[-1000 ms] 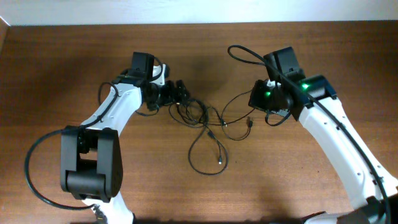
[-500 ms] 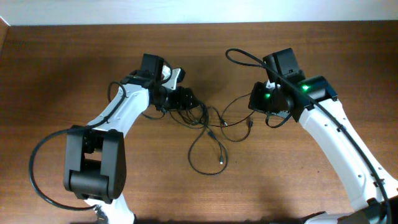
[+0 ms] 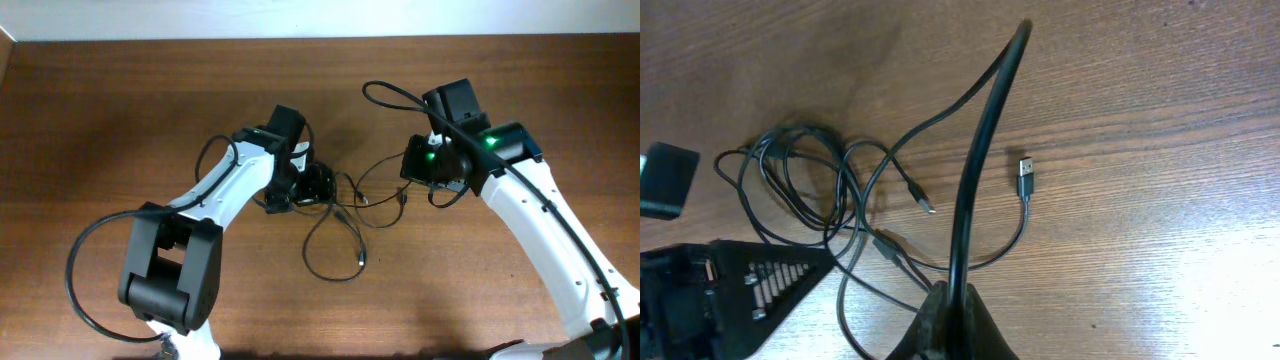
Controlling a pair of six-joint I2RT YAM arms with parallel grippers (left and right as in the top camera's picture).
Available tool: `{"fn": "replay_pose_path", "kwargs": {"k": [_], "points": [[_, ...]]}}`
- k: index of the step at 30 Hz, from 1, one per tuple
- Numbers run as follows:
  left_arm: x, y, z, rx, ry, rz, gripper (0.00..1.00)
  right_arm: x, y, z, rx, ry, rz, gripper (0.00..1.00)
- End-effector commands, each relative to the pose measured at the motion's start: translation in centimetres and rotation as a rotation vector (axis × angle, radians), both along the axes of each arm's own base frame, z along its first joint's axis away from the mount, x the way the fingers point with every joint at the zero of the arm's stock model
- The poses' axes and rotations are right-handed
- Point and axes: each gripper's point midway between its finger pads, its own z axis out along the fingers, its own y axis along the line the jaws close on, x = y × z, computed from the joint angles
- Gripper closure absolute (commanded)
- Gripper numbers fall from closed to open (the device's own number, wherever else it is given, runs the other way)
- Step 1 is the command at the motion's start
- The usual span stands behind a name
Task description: Untangle cables
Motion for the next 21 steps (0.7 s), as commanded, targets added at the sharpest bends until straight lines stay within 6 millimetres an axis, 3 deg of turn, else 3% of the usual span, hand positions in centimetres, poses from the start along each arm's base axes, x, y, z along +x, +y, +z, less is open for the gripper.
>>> {"fn": "replay_pose_path", "kwargs": {"k": [1,3,6,11,13,16,17,19,21], "points": [[1.8,2.0,1.9,0.08,-0.084,0.096,0.0,-0.1,0.3,0.8,-0.002,-0.023,0.034,0.96],[2.6,2.2,4.7,0.059,-0.164,0.109,0.01,-0.1,0.3,0.7,-0.006,-0.023,0.042,0.96],[1.2,0.7,5.6,0.02,-0.151,0.075,0.01,-0.1,0.3,0.7,-0.006,-0.022,0.042,0.96],[-3.0,0.4,1.6,0.074,0.019,0.206,0.01,-0.1,0.3,0.7,-0.006,-0.022,0.042,0.96],[-2.3,-0.4,0.0,0.033,-0.009,0.288,0.0,-0.1,0.3,0.7,-0.005,-0.022,0.042,0.96],[-0.9,-1.1,-2.0,-0.052,-0.067,0.416,0.09,-0.1,0.3,0.7,-0.006,-0.022,0.042,0.96],[-0.6,-1.2,-2.1,-0.064,-0.08,0.42,0.14,-0.1,0.3,0.7,-0.006,-0.022,0.042,0.96],[0.3,-1.8,-1.9,-0.11,-0.127,0.416,0.79,-0.1,0.3,0.7,-0.006,-0.022,0.042,0.96],[1.0,-2.8,-0.3,-0.188,-0.151,0.396,1.0,-0.1,0.3,0.7,-0.006,-0.022,0.042,0.96]]}}
